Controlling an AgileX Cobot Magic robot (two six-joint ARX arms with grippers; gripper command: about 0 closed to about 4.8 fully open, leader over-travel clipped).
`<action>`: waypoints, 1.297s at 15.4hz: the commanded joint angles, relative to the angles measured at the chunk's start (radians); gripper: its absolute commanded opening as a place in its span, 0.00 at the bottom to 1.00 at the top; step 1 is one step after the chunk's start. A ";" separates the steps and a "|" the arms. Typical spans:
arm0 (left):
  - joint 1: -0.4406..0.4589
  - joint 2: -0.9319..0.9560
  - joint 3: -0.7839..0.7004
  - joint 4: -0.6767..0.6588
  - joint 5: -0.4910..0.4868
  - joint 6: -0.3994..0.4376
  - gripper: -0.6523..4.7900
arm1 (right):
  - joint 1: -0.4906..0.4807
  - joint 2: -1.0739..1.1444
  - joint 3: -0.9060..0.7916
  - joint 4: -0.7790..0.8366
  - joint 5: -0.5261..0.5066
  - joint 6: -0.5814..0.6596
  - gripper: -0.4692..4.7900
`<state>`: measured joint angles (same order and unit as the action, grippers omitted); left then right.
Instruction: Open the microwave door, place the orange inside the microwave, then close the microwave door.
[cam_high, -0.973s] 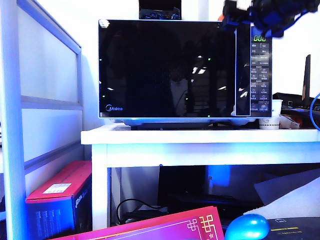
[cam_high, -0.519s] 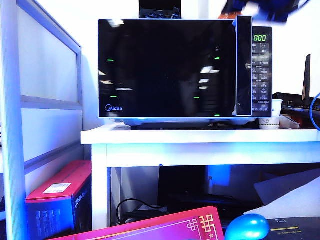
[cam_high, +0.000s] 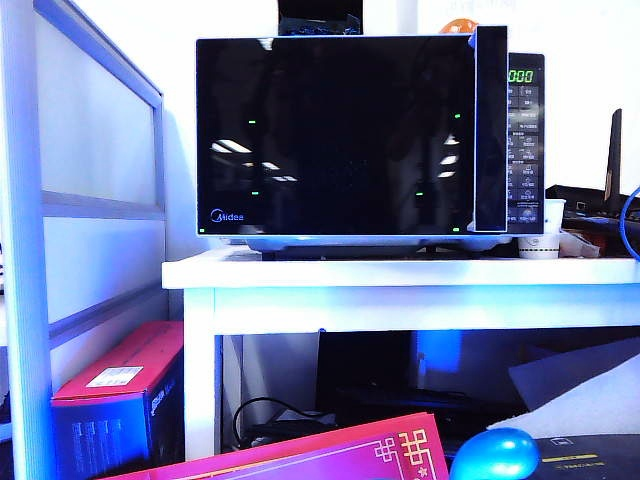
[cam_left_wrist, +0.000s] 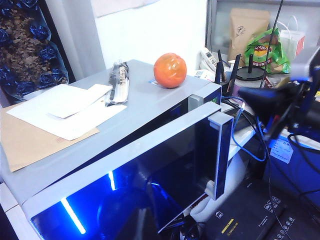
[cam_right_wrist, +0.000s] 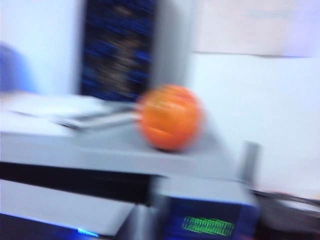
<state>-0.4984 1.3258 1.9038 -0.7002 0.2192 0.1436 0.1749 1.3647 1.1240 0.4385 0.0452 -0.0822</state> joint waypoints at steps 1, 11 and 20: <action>0.000 -0.003 0.001 0.005 0.002 0.006 0.11 | -0.002 0.034 0.003 -0.023 0.171 -0.047 0.13; 0.000 -0.003 0.001 -0.017 0.002 0.006 0.11 | -0.016 0.204 0.003 0.122 0.197 -0.048 0.37; 0.000 -0.003 0.001 -0.017 0.002 0.006 0.11 | -0.043 0.219 0.003 0.143 -0.107 -0.025 0.37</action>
<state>-0.4984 1.3258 1.9038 -0.7227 0.2192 0.1436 0.1265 1.5906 1.1240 0.5636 -0.0086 -0.1123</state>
